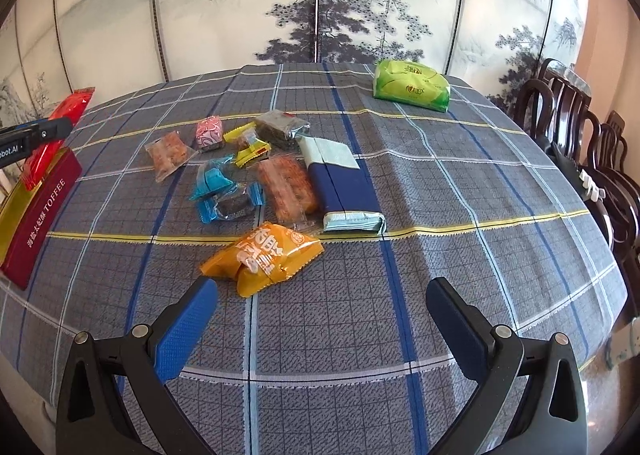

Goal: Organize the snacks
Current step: 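Carry the red pastry into the gold tin and open the left tool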

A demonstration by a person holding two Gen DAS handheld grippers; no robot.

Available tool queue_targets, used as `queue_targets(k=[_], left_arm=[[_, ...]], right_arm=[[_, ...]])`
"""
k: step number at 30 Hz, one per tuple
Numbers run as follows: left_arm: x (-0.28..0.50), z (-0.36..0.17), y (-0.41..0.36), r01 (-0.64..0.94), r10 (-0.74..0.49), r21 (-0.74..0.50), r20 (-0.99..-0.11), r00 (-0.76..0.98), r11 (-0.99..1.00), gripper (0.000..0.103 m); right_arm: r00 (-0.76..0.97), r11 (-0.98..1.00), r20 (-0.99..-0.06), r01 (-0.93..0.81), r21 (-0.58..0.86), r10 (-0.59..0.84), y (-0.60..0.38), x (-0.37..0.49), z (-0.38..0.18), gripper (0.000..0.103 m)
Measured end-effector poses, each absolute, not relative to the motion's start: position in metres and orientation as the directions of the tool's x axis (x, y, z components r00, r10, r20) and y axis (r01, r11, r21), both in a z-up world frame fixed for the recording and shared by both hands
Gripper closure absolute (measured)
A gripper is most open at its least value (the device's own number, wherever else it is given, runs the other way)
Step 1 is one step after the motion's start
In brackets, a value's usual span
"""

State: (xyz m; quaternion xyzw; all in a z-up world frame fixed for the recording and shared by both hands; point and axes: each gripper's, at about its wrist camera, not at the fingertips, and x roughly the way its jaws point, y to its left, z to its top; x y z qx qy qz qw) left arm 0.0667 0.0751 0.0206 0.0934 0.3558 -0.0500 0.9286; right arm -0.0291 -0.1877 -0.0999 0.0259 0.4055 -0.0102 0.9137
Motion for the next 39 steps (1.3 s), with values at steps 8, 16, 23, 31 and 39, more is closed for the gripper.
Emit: queue_targets(k=[8,16,23,31,39], left_arm=[[0.072,0.026,0.126,0.037,0.064,0.138,-0.657,0.751,0.990,0.064],[0.078,0.017,0.183,-0.087,0.152,0.129,-0.674,0.723,0.988,0.064],[0.083,-0.003,0.244,-0.195,0.208,0.102,-0.717,0.666,0.976,0.064],[0.097,-0.027,0.283,-0.248,0.213,0.079,-0.785,0.581,0.966,0.064],[0.121,-0.054,0.299,-0.273,0.209,0.079,-0.847,0.489,0.959,0.063]], right_arm=[[0.665,0.999,-0.747,0.020,0.034,0.012,-0.180,-0.031,-0.103,0.000],[0.655,0.999,-0.755,0.009,0.033,0.019,-0.175,-0.030,-0.107,0.000],[0.650,1.000,-0.760,-0.002,0.026,0.021,-0.172,-0.029,-0.108,0.000],[0.644,1.000,-0.765,-0.017,0.015,0.023,-0.164,-0.029,-0.111,0.000],[0.635,1.000,-0.773,-0.020,0.006,0.018,-0.163,-0.028,-0.113,0.000]])
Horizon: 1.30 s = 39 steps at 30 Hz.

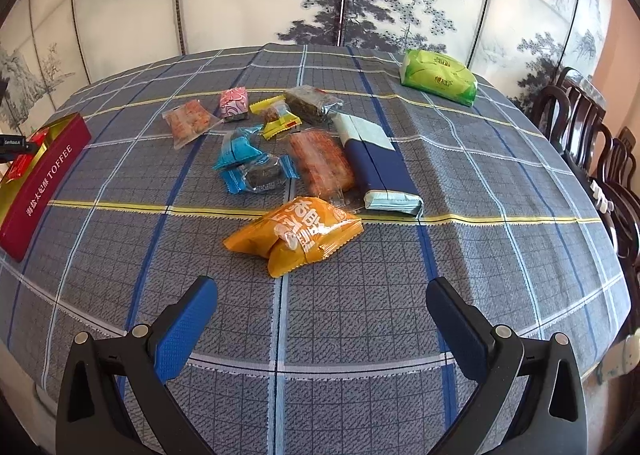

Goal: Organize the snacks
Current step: 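Carry the red pastry into the gold tin and open the left tool, then grasp the orange snack bag with the right tool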

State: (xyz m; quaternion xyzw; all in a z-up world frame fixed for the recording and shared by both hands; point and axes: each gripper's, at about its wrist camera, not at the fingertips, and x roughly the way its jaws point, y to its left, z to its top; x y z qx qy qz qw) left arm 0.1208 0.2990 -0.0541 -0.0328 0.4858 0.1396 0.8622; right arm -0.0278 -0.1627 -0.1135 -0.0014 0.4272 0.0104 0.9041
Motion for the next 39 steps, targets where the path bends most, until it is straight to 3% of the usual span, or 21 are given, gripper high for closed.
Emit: queue_targets(k=[15,18,21,28,34,39], left_arm=[[0.142,-0.075,0.309,-0.307,0.212,0.085,-0.888,0.409,0.948,0.064],[0.135,-0.067,0.310,-0.308,0.210,0.072,-0.871,0.445,0.949,0.059],[0.123,-0.053,0.309,-0.300,0.210,0.065,-0.850,0.483,0.952,0.046],[0.017,0.010,0.284,-0.215,0.126,-0.049,-0.675,0.727,0.975,0.023],[-0.065,0.007,0.239,-0.105,0.020,-0.096,-0.638,0.770,0.990,0.021],[-0.093,-0.019,0.198,-0.017,-0.082,-0.144,-0.653,0.753,0.989,0.021]], right_arm=[[0.628,1.000,-0.778,-0.007,0.001,0.005,-0.170,-0.024,-0.117,0.000],[0.626,1.000,-0.780,-0.007,0.002,0.006,-0.171,-0.024,-0.117,0.000],[0.634,1.000,-0.773,-0.008,-0.001,0.005,-0.174,-0.025,-0.117,0.000],[0.647,0.993,-0.754,-0.047,0.111,0.115,-0.202,-0.024,-0.118,0.000],[0.638,0.979,-0.745,-0.174,0.110,0.197,-0.188,-0.006,-0.114,0.002],[0.599,0.975,-0.772,-0.184,0.126,0.213,-0.173,0.018,-0.126,0.045]])
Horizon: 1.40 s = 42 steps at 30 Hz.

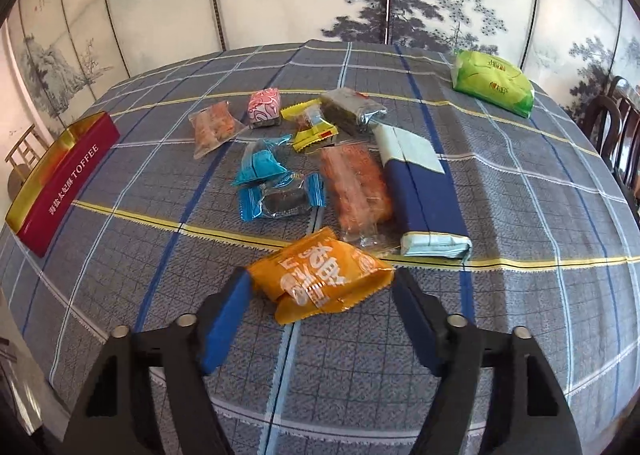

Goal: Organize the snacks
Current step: 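Grasp the orange snack bag with the right tool, then carry the orange bag into the gold tin and open the right tool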

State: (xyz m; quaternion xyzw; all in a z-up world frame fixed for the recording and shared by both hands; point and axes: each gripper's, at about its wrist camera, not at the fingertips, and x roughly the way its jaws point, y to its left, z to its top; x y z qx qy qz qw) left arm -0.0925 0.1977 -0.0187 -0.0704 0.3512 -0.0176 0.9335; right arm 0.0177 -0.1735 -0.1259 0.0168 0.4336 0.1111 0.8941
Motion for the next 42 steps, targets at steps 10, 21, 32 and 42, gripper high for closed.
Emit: queue_targets(k=[10,21,32,42], left_arm=[[-0.109,-0.033,0.167,0.072,-0.204,-0.225,-0.645,0.736,0.972,0.021],[-0.115,-0.047,0.163,0.086,-0.240,-0.255,-0.667,0.705,0.963,0.021],[-0.118,-0.052,0.154,0.094,-0.244,-0.250,-0.677,0.695,0.964,0.021],[-0.127,-0.047,0.148,0.089,-0.230,-0.241,-0.657,0.718,0.966,0.022]], right_arm=[[0.597,0.983,-0.781,-0.104,0.151,0.183,-0.164,0.028,-0.135,0.096],[0.691,0.995,-0.716,-0.082,0.058,0.098,-0.160,0.027,-0.103,0.027],[0.659,0.986,-0.749,-0.158,-0.051,0.067,-0.147,0.050,-0.113,0.070],[0.711,0.995,-0.699,-0.104,0.011,0.082,-0.166,0.034,-0.072,0.074]])
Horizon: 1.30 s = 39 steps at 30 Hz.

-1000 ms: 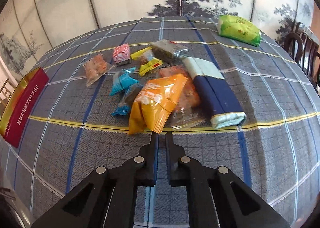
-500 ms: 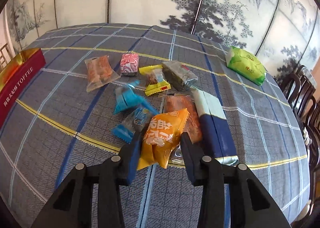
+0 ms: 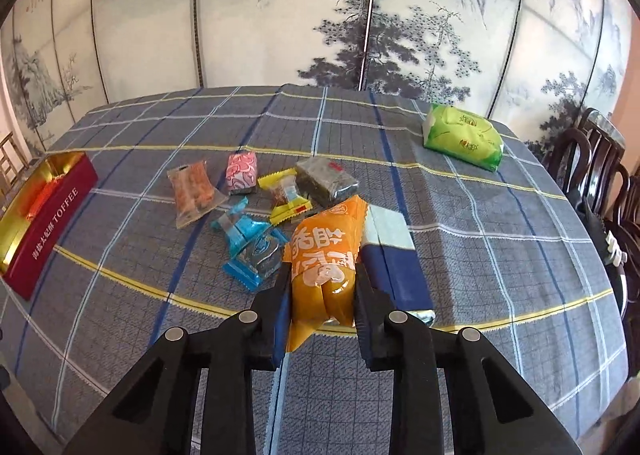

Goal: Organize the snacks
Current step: 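Carry the orange bag into the gold tin and open the right tool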

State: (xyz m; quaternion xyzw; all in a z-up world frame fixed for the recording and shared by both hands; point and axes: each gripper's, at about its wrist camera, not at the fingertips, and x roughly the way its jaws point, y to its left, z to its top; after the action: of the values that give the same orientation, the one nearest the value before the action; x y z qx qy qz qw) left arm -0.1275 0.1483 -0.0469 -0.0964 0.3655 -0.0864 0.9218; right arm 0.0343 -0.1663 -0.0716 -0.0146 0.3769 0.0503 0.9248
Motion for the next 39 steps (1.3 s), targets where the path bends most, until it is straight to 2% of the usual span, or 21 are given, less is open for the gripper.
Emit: queue_targets(k=[14,24,39], left_arm=[[-0.199,-0.054,0.176,-0.007,-0.090,-0.141,-0.664,0.742,0.990,0.022],[-0.229,-0.063,0.215,-0.120,-0.019,-0.157,-0.679,0.734,0.980,0.022],[-0.245,-0.072,0.242,-0.179,-0.003,-0.194,-0.685,0.728,0.964,0.021]], right_arm=[[0.775,0.994,-0.630,-0.100,-0.040,0.053,-0.082,0.091,-0.003,0.075],[0.793,0.986,-0.604,-0.148,-0.072,0.075,-0.001,0.107,0.023,0.075],[0.749,0.935,-0.627,-0.344,-0.090,0.215,0.144,0.088,0.019,0.075]])
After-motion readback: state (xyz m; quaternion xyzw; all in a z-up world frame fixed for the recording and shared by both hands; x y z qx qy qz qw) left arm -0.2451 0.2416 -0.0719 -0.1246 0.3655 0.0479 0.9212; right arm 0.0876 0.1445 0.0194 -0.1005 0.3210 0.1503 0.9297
